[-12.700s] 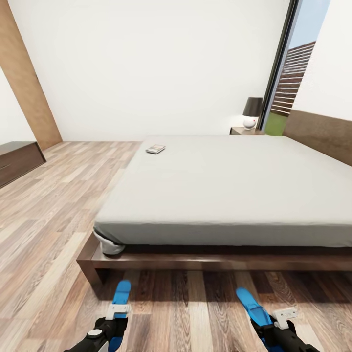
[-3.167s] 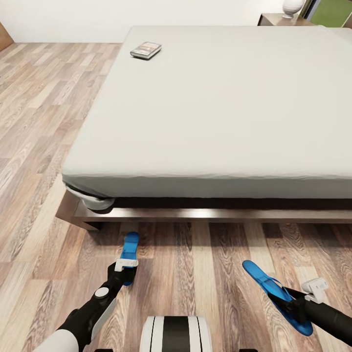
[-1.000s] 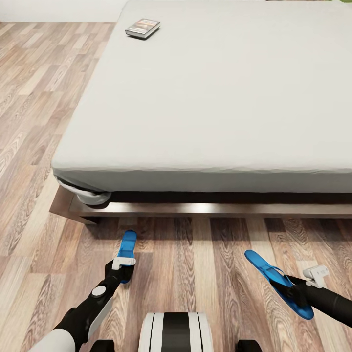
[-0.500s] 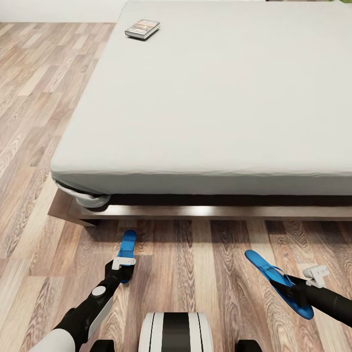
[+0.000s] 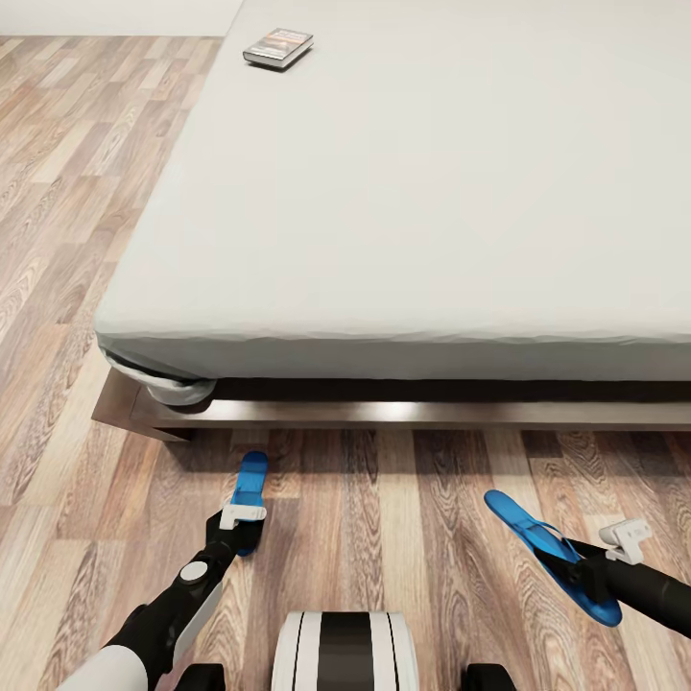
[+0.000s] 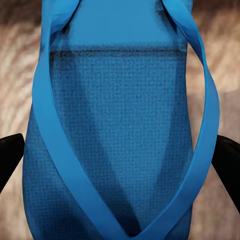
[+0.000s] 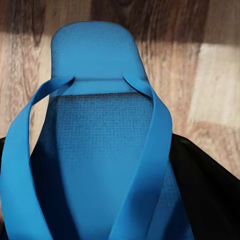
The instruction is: In the bedroom, move the book from the bed onto either nightstand, and place the two sandals side by side next to the bed.
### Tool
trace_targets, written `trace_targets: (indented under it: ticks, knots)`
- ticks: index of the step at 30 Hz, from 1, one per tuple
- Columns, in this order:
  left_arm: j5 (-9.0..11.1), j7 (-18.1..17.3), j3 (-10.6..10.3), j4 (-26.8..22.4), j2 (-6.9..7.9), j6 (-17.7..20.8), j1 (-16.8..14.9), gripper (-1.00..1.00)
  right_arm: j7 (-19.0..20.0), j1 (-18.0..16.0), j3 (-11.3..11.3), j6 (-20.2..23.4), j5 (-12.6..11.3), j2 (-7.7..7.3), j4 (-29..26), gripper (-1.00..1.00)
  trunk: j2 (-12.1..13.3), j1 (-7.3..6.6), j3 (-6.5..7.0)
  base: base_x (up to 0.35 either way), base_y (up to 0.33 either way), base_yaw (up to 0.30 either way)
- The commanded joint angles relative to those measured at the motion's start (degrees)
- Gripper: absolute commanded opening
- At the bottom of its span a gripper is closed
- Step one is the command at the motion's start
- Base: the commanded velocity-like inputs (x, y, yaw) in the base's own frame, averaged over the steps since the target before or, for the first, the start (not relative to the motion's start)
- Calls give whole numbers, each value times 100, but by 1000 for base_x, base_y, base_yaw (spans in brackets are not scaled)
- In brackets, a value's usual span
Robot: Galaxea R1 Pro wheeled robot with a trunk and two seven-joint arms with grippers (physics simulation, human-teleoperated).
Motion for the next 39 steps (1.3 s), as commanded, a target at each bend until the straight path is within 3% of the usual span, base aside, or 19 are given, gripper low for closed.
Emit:
trace_targets:
  ticks: [1, 16, 17, 35, 39]
  knots:
    - [48, 46, -47, 0, 8, -22, -4, -100, 39, -4, -8, 32, 35, 0, -6, -100, -1, -1, -3, 0, 0, 0]
    - [48, 45, -30, -2, 8, -22, -4, -100, 42, 9, -16, 32, 35, 3, -6, -100, -5, 7, -69, 0, 0, 0]
    - [48, 45, -28, -2, 8, -22, -4, 100, 41, 8, -19, 32, 35, 3, -6, -100, -5, 7, -69, 0, 0, 0]
    - [48, 46, -25, -43, 8, -22, -4, 100, 40, 14, -26, 32, 35, 3, -6, -100, -5, 7, -69, 0, 0, 0]
    - [48, 45, -25, -58, 8, -22, -4, 100, 41, 16, -26, 32, 35, 3, -6, -100, 0, -3, 19, 0, 0, 0]
